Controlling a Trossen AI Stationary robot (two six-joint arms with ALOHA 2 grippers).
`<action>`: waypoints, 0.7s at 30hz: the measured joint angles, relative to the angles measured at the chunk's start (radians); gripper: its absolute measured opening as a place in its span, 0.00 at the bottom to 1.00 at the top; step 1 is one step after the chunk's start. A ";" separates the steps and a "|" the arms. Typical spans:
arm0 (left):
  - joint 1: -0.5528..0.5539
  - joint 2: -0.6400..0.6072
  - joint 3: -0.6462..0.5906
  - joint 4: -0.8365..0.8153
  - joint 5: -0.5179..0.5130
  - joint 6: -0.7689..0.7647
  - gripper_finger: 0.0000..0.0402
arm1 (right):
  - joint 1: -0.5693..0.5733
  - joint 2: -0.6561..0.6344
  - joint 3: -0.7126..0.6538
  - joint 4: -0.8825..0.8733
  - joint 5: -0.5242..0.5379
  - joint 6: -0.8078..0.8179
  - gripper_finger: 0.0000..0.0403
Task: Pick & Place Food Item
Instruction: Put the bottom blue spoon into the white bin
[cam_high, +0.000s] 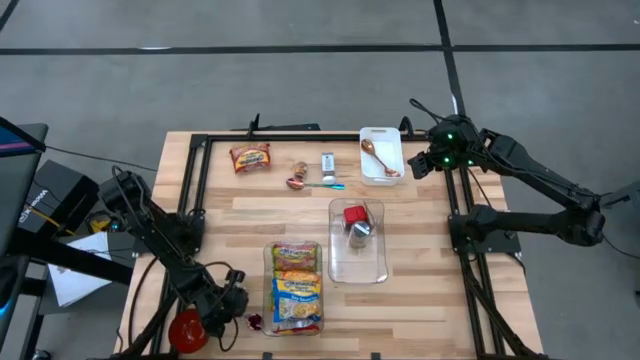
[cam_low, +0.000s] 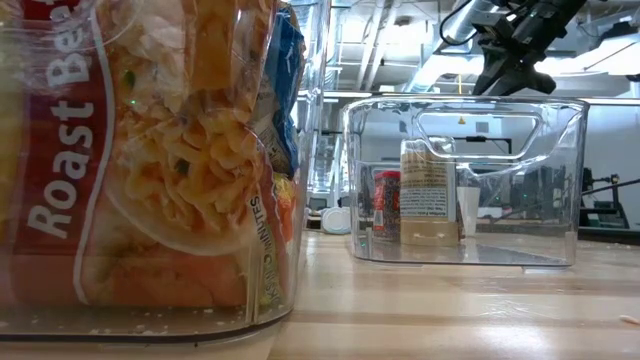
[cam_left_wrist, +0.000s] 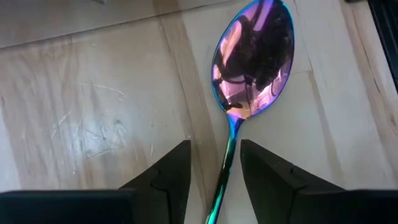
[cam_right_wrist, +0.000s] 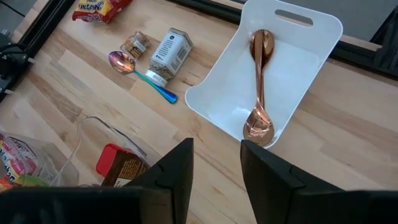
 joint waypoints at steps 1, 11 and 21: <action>0.000 0.000 0.000 0.000 0.000 0.000 0.32 | 0.000 0.000 0.000 0.000 0.000 0.000 0.31; 0.000 0.000 0.000 -0.015 0.000 0.002 0.20 | 0.000 0.000 0.000 0.000 0.000 -0.001 0.31; 0.033 -0.002 0.001 -0.065 0.004 -0.022 0.12 | 0.000 0.000 0.000 0.000 0.000 -0.009 0.31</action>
